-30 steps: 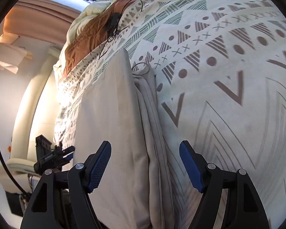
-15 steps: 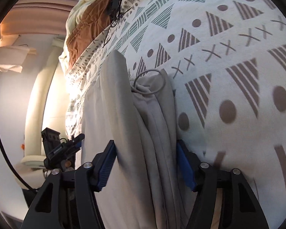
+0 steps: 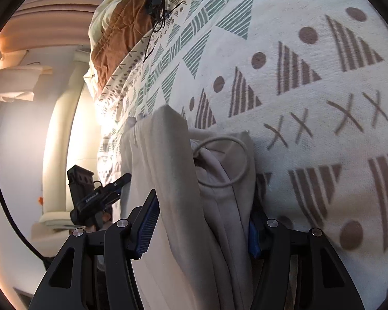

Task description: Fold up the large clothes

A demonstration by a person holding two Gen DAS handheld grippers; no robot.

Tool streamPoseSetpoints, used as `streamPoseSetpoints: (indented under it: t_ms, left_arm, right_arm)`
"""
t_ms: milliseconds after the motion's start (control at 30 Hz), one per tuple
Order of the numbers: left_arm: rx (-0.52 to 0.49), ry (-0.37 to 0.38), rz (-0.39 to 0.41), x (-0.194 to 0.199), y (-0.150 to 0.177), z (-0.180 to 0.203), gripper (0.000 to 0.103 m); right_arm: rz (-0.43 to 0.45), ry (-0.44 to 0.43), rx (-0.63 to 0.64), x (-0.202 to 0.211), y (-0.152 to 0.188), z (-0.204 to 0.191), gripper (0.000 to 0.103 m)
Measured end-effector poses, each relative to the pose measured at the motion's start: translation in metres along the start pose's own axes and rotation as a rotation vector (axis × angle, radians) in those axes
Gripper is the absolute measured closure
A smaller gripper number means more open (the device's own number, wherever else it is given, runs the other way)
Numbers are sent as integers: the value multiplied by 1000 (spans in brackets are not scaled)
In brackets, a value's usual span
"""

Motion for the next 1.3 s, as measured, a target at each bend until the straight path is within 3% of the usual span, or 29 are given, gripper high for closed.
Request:
streamPoseSetpoints:
  t_ms: [100,167,233,333,400,567,1033,1300]
  left_arm:
    - [6,-14,8,-2,-8,3,58]
    - [-3,-36,28,-1,-13,6,58]
    - [-34,-78,48,-1,-14,12,58]
    - [-93,-115,77,4,-11,23,68]
    - [-95,-113,88,9,-11,25,77]
    - [-113,-111,155,41,-5,34,86]
    - [-119,37,328,180,31,48,89]
    - [-125,23,407,236,66,54,89]
  right_arm:
    - [-15,16,8,-7,-2,-5,53]
    - [-10,50,14,-5,4,-6,69]
    - [4,79,64,-3,7,-15,77]
    - [42,100,120,2,13,-32,83]
    - [67,102,137,6,17,-43,85]
    - [135,99,202,25,40,-87,86]
    - [272,89,322,67,119,-185,87]
    - [336,60,374,81,163,-219,87]
Point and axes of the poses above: each gripper's, at about its wrist camera, not at the fingertips, and x roughly against the way its jaws point, z to its right, y to its underside, the point moved 2 cm from there along -x, roughly the way its jaws point, and after that the axes turned 13 degrees about -y, right-handed, at the moved point
